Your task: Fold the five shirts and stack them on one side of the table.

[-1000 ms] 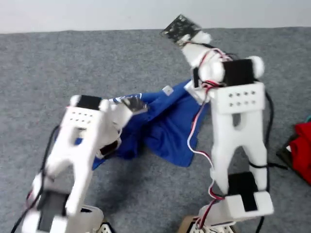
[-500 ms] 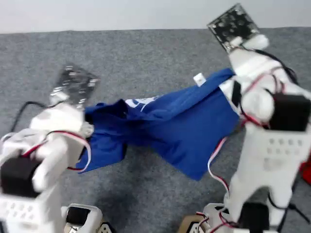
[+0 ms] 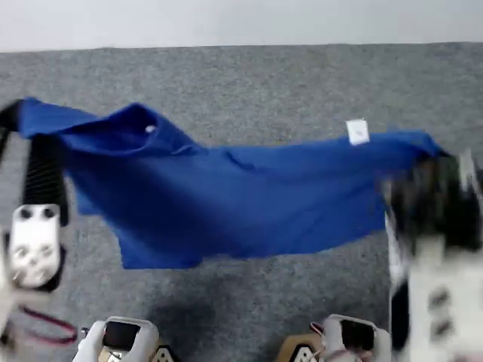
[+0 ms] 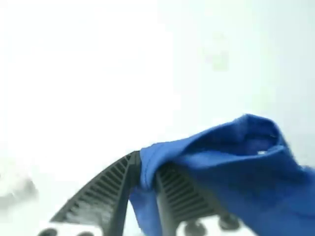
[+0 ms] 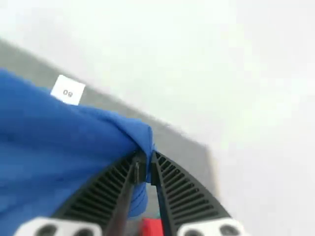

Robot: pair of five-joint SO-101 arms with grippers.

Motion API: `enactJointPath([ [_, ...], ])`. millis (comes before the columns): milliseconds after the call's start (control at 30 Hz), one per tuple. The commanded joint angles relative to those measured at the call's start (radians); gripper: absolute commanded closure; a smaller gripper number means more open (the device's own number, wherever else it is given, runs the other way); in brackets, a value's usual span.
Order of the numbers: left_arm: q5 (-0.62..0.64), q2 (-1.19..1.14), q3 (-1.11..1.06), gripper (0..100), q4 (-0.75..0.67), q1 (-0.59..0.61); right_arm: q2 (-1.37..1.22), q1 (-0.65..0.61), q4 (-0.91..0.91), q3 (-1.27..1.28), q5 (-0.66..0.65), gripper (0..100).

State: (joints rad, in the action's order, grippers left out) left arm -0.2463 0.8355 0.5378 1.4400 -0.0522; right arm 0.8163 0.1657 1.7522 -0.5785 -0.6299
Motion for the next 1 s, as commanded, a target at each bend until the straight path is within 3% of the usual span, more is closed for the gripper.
enactJointPath([
  [0, -0.109, -0.003, 0.104, 100, -0.063, 0.006, 0.081, 0.067, 0.030, -0.046, -0.051, 98.7],
  [367, -0.279, -0.003, 0.387, 100, -0.005, 0.043, 0.306, 0.231, 0.027, -0.046, -0.135, 98.7],
  [533, -0.282, -0.003, 0.467, 100, 0.061, 0.155, 0.363, 0.237, 0.027, -0.046, -0.166, 98.7],
  [967, -0.282, -0.014, 0.476, 100, 0.209, 0.166, 0.344, 0.239, 0.027, 0.026, -0.170, 98.7],
])
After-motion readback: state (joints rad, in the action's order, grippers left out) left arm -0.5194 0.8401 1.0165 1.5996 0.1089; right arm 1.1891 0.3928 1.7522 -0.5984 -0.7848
